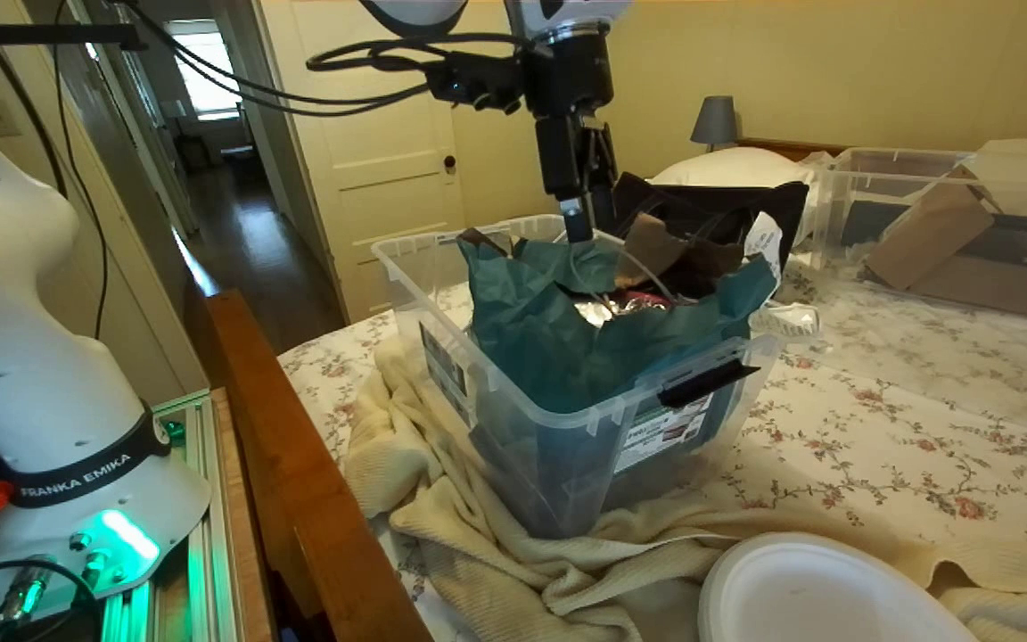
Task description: Remove the bag from the storage container
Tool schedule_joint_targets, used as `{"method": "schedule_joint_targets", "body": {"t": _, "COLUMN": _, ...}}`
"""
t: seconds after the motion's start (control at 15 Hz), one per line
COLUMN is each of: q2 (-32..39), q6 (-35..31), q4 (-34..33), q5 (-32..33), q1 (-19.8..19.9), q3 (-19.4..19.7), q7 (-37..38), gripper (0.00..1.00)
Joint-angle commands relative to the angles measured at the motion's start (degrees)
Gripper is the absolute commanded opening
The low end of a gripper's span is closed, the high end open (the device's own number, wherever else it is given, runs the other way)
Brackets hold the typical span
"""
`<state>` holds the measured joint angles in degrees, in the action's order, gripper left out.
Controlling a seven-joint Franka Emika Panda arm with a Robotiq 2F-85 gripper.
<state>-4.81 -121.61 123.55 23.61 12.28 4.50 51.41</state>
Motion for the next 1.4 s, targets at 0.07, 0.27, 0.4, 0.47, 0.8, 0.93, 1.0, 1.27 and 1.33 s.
{"method": "schedule_joint_targets", "body": {"t": 0.07, "q2": 4.07, "q6": 5.36, "q4": -4.49, "q5": 2.83, "q1": -1.85, "q3": 0.44, "q7": -1.33, "gripper": 1.0}}
{"method": "schedule_joint_targets", "body": {"t": 0.27, "q2": 5.53, "q6": 6.85, "q4": -5.77, "q5": 3.4, "q1": -2.62, "q3": 0.72, "q7": -1.87, "gripper": 0.75}}
{"method": "schedule_joint_targets", "body": {"t": 0.4, "q2": 6.22, "q6": 7.7, "q4": -6.57, "q5": 3.71, "q1": -3.02, "q3": 0.84, "q7": -2.24, "gripper": 0.61}}
{"method": "schedule_joint_targets", "body": {"t": 0.47, "q2": 6.54, "q6": 7.93, "q4": -6.87, "q5": 3.85, "q1": -3.2, "q3": 0.91, "q7": -2.42, "gripper": 0.54}}
{"method": "schedule_joint_targets", "body": {"t": 0.8, "q2": 7.58, "q6": 9.03, "q4": -7.96, "q5": 3.98, "q1": -3.74, "q3": 1.16, "q7": -3.4, "gripper": 0.19}}
{"method": "schedule_joint_targets", "body": {"t": 0.93, "q2": 7.81, "q6": 9.4, "q4": -8.24, "q5": 3.94, "q1": -3.93, "q3": 1.25, "q7": -3.67, "gripper": 0.05}}
{"method": "schedule_joint_targets", "body": {"t": 1.0, "q2": 7.94, "q6": 9.53, "q4": -8.38, "q5": 3.93, "q1": -4.02, "q3": 1.3, "q7": -3.79, "gripper": 0.01}}
{"method": "schedule_joint_targets", "body": {"t": 1.27, "q2": 7.83, "q6": 9.19, "q4": -8.58, "q5": 0.3, "q1": -3.95, "q3": 1.45, "q7": -7.27, "gripper": 0.01}}
{"method": "schedule_joint_targets", "body": {"t": 1.33, "q2": 7.69, "q6": 9.25, "q4": -8.55, "q5": -2.42, "q1": -3.72, "q3": 1.54, "q7": -9.69, "gripper": 0.01}}
